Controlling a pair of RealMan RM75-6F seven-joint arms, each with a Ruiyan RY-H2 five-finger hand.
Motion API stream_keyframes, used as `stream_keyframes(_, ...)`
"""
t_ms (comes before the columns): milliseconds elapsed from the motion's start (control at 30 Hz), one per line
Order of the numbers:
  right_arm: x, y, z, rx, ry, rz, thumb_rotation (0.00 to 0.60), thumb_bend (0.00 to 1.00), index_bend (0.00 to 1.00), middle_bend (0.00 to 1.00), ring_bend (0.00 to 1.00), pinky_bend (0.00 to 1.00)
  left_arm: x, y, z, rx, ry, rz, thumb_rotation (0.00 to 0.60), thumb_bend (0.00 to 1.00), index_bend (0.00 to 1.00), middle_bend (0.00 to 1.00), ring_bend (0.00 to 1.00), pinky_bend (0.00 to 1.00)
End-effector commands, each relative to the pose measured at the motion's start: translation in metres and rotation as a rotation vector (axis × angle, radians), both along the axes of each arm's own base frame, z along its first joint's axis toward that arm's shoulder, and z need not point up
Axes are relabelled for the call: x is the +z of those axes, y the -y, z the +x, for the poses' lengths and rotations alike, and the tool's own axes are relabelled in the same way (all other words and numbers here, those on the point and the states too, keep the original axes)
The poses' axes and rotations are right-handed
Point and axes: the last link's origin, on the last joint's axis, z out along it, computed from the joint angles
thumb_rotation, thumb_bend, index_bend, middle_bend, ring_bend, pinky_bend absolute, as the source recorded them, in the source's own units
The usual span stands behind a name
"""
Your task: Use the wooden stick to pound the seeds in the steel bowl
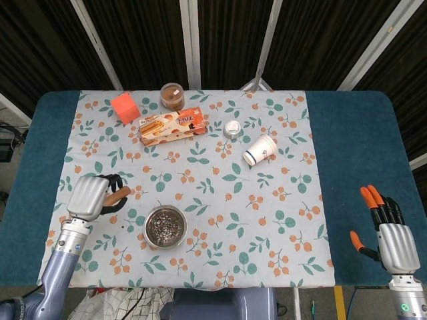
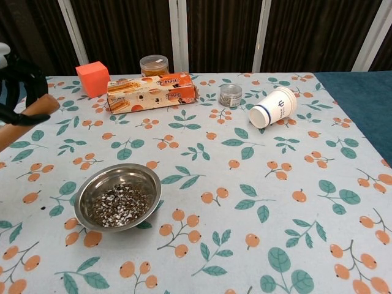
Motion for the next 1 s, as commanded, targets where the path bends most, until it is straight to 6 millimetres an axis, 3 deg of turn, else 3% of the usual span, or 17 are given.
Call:
stream_keyframes(33, 0.000, 0.000, 0.000, -0.002, -0.002, -0.003, 0.600, 0.37, 0.00, 0.00, 0.00, 0.00, 0.010, -0.001, 0.021, -0.099, 0.182, 0.059, 0.600, 0.87, 0.67, 0.73, 0.59, 0.68)
stream_keyframes(233, 0.000, 0.001, 0.000, 0.000, 0.001, -0.006, 0.600, 0.37, 0.00, 0.00, 0.00, 0.00, 0.036, -0.002, 0.055, -0.206, 0.405, 0.126, 0.600, 0.87, 0.67, 0.73, 0.59, 0.68)
stream_keyframes(367, 0.000, 0.001, 0.000, 0.001, -0.002, -0.007, 0.600, 0.37, 0.00, 0.00, 0.00, 0.00, 0.042, 0.005, 0.071, -0.245, 0.559, 0.101, 0.600, 0.87, 0.67, 0.73, 0.59, 0.68)
stream_keyframes(667, 0.000, 0.000, 0.000, 0.002, -0.004, -0.009, 0.600, 0.37, 0.00, 0.00, 0.00, 0.00, 0.027, 0.026, 0.084, -0.344, 0.775, -0.025, 0.600, 0.86, 0.66, 0.73, 0.59, 0.68)
stream_keyframes(1000, 0.000, 0.000, 0.000, 0.001, -0.009, -0.012, 0.600, 0.37, 0.00, 0.00, 0.00, 0.00, 0.006, 0.029, 0.081, -0.396, 0.817, -0.084, 0.600, 0.85, 0.66, 0.73, 0.59, 0.68)
